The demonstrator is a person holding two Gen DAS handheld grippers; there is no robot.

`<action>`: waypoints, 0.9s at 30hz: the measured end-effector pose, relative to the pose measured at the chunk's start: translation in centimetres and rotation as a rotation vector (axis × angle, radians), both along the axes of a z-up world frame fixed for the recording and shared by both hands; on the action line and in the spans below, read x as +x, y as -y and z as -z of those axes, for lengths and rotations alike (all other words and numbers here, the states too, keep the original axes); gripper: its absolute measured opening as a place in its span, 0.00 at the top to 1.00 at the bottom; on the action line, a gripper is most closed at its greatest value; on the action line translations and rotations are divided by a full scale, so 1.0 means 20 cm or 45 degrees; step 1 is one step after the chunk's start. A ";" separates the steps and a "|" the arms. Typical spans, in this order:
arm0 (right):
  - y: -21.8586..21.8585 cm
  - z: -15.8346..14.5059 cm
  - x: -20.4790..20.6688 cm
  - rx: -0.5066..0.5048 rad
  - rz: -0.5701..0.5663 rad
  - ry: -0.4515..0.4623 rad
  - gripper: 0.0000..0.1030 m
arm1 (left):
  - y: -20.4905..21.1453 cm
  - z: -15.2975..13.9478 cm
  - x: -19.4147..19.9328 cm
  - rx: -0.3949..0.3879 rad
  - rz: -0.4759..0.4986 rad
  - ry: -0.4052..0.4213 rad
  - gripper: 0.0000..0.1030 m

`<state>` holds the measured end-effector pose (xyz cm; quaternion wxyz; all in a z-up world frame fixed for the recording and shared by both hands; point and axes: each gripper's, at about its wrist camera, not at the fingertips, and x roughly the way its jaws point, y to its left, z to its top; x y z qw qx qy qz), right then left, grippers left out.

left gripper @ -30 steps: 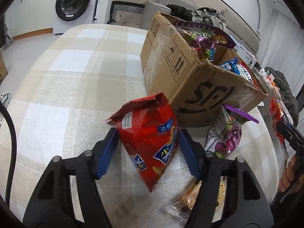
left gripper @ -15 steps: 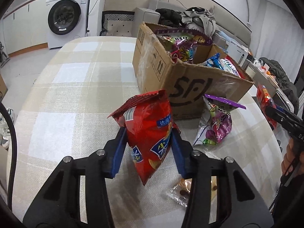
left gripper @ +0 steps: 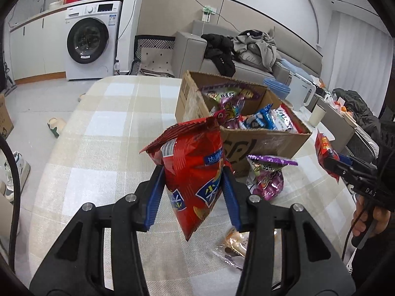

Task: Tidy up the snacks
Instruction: 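Carry the red chip bag and red Oreo pack over the box with both grippers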

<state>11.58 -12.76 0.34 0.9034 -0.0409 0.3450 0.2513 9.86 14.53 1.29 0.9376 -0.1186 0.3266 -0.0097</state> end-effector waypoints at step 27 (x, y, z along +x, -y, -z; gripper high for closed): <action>-0.04 -0.11 0.05 0.100 0.042 0.088 0.54 | 0.05 -0.36 0.06 0.024 0.029 0.149 0.59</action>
